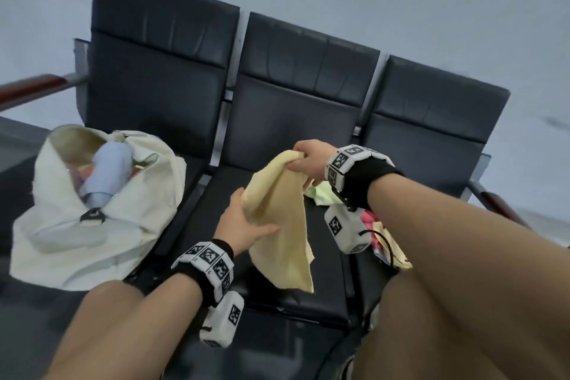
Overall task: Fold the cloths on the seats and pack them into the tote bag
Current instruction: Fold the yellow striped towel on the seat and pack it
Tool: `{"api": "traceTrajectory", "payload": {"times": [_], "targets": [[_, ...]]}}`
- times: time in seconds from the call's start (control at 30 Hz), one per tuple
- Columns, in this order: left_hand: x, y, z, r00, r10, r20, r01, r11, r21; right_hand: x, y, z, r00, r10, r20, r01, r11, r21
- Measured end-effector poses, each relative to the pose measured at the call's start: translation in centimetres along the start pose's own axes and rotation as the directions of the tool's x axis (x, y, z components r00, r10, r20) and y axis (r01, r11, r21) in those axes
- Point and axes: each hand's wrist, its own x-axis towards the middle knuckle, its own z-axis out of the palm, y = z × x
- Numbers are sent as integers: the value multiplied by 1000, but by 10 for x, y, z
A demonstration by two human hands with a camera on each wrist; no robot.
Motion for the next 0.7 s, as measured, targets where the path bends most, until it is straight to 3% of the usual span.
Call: {"api": "traceTrajectory", "payload": {"times": [0.2,0.33,0.43,0.57,0.7], "targets": [[-28,26,-3,998,39,-48,-42,997,-57,-30,11,1,999,-2,-52,11,986,165],[-45,47,-20,983,119,-138,-112,992,55,-43,7,-11,988,-44,-151,76,974,216],[-56,67,-33,985,99,-139,-80,988,135,-52,1,-13,975,-53,-217,109,961,254],[-70,94,-36,992,74,-104,-58,988,145,-60,-6,-10,969,-26,-244,100,950,295],[-79,107,-33,973,172,-156,-117,944,308,-64,-12,-10,966,-21,-258,97,954,285]]}}
